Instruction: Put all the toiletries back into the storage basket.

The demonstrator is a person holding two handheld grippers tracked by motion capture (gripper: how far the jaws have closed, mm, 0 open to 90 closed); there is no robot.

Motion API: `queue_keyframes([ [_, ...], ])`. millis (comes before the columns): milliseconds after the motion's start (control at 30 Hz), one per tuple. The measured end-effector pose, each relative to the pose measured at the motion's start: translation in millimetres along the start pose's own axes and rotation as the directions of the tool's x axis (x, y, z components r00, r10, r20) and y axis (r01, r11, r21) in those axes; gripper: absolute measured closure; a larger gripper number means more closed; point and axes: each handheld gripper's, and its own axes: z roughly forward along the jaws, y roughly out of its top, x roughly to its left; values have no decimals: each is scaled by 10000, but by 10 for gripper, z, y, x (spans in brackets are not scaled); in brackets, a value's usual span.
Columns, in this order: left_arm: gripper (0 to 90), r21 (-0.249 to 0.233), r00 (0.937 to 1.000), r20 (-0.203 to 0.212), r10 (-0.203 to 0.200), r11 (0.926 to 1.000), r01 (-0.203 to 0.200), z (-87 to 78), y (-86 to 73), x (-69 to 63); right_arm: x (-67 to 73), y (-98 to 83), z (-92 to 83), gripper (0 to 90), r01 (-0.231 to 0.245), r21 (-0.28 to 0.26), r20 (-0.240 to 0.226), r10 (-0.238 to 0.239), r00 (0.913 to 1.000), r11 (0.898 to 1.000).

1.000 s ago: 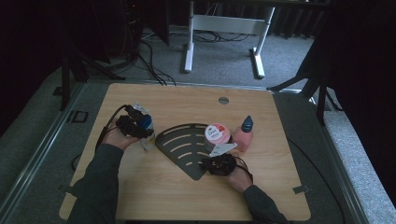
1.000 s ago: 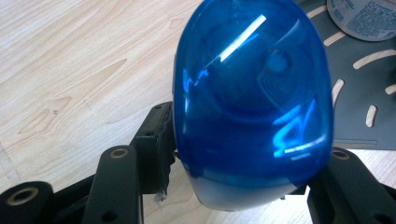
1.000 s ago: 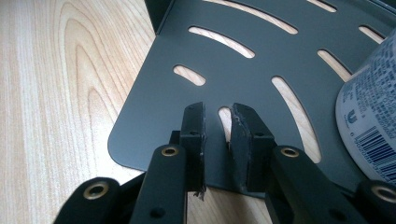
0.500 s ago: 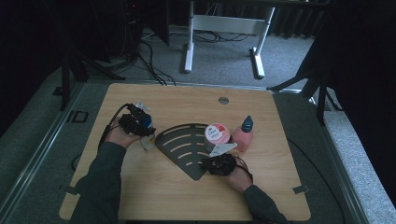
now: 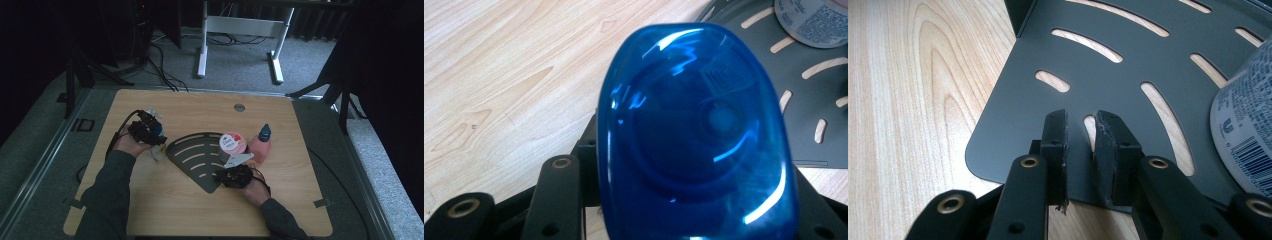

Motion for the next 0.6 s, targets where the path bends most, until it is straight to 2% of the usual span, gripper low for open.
queue_keyframes([
  [200,519,554,9998,-26,191,9983,-189,50,13,-5,2,2,2,749,6,6,-10,-6,10000,10000],
  [600,527,775,9995,-56,314,9965,-308,51,37,-13,3,2,3,749,3,3,-24,-3,10000,10000],
])
